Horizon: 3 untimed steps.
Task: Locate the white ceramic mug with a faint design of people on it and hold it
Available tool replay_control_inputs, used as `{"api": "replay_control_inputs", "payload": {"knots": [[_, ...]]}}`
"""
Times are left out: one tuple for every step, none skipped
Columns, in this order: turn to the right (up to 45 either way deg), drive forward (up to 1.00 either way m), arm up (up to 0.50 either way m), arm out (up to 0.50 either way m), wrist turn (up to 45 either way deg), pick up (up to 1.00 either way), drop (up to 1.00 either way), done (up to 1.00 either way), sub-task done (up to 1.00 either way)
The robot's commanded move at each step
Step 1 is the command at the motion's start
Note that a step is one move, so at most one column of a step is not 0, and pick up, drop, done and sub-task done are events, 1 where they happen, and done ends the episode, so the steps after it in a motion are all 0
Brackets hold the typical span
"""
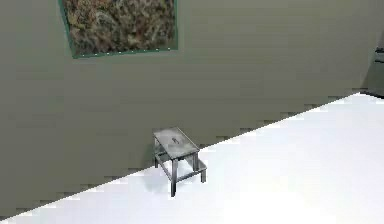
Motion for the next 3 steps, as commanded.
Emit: {"api": "replay_control_inputs", "payload": {"knots": [[-45.0, 0.00, 0.00, 0.00, 0.0, 0.00, 0.00, 0.00, 0.00], [-30.0, 0.00, 0.00, 0.00, 0.0, 0.00, 0.00, 0.00, 0.00], [0.0, 0.85, 0.00, 0.00, 0.0, 0.00, 0.00, 0.00, 0.00]]}}
